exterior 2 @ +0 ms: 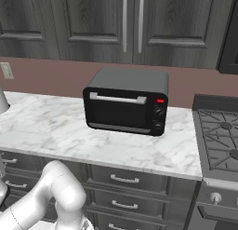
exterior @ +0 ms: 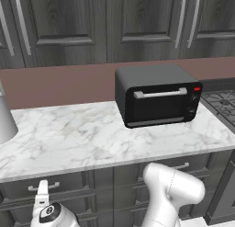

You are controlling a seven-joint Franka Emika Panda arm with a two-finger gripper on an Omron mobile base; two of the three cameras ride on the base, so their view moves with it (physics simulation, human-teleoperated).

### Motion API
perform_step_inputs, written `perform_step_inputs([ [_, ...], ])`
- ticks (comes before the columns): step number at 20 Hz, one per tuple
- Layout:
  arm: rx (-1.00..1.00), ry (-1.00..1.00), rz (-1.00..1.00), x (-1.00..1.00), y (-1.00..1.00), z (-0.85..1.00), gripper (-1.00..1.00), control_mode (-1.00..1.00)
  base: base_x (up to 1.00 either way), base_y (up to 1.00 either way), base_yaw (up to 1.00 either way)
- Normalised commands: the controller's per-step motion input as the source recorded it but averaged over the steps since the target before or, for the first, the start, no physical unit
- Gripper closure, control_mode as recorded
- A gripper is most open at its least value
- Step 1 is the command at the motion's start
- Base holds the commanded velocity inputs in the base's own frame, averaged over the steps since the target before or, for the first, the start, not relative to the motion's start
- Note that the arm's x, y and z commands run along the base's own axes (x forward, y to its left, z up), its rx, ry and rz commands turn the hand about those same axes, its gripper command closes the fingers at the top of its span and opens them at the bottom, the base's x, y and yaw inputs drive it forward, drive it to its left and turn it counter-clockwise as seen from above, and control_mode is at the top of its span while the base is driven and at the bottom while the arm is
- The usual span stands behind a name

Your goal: Take the pizza cutter from the drawer on the left and place it on the dining counter for cutting.

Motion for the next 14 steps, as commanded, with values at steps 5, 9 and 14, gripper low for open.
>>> perform_step_inputs([
  [5, 0.0, -0.08, 0.0, 0.0, -0.01, -0.11, -1.0, -1.0, 0.0, 0.0, 0.0],
  [9, 0.0, -0.07, 0.0, 0.02, -0.03, -0.13, -1.0, -1.0, 0.0, 0.0, 0.0],
  [14, 0.0, -0.02, 0.0, 0.02, -0.02, -0.05, -1.0, -1.0, 0.0, 0.0, 0.0],
])
